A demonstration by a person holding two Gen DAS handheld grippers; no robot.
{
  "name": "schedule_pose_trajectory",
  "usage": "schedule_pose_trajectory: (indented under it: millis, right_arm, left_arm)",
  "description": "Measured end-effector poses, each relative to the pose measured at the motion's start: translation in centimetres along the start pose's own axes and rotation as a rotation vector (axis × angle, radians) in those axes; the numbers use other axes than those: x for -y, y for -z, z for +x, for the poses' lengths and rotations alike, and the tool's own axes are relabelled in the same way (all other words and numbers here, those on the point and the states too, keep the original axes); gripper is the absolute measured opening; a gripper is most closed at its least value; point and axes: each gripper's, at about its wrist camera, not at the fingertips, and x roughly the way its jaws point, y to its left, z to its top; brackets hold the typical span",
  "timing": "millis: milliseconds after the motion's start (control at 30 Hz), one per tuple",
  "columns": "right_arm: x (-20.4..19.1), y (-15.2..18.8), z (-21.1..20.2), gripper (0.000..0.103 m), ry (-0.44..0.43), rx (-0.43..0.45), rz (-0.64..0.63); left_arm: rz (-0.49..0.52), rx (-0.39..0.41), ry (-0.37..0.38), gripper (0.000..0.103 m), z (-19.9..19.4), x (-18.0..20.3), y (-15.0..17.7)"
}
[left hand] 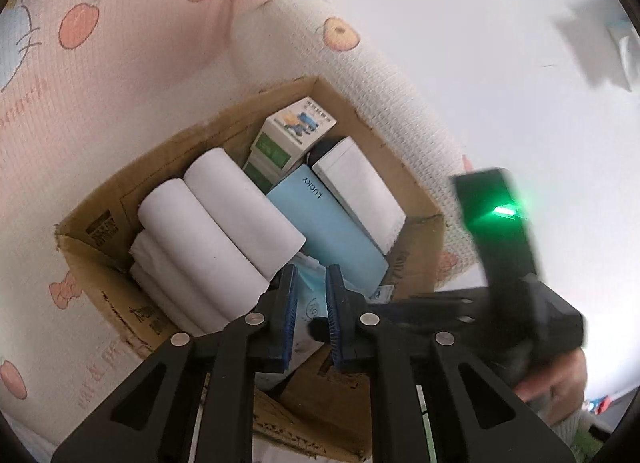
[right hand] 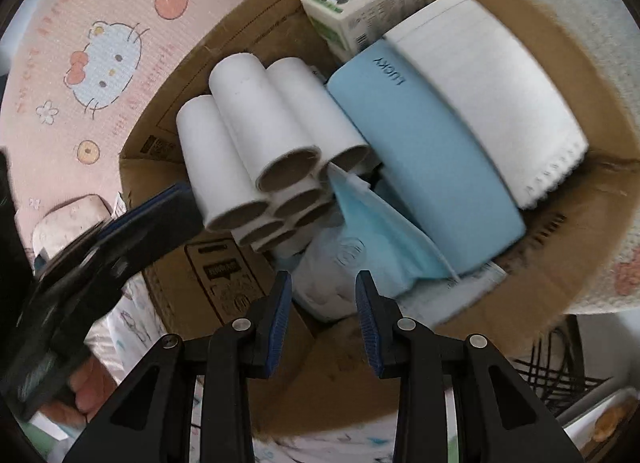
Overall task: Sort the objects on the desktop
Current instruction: 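Lower the wipes pack into the box beside the tubes and open the left gripper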
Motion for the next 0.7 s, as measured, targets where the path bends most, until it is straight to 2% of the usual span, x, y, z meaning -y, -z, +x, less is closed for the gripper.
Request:
schedule_pose_trajectory:
  millis: [100, 233, 400, 633, 700]
  right_arm:
    - [-0.1, -0.9, 2.2, 0.03, 0.059, -0.053, 0.007]
    - [0.5, -1.6, 5.4, 0.03, 0.167, -0.109, 0.003]
    - [1.4, -2.5, 6.9, 0.03, 0.149, -0.169, 0.04]
    - [0.2, -2.9, 8.5, 0.034, 0.222, -0.228, -0.017]
    - [0.4, -2.8, 8.7, 0.034, 0.217, -0.232, -0.018]
  left_arm:
    - [-0.004, 0.019, -0.008, 0.016, -0.5, -0.2, 0.2]
    - [-0.042, 0.032, 0.029, 0.013, -0.9, -1.1, 0.3]
    - [-0.042, 0.046, 0.03, 0.012, -1.6, -1.6, 0.0]
    - [-0.059, 0.075, 0.033, 0.012, -2.5, -2.0, -0.7]
    - [-0.075, 0.072, 0.039, 0.012, -2.6, -2.3, -0.8]
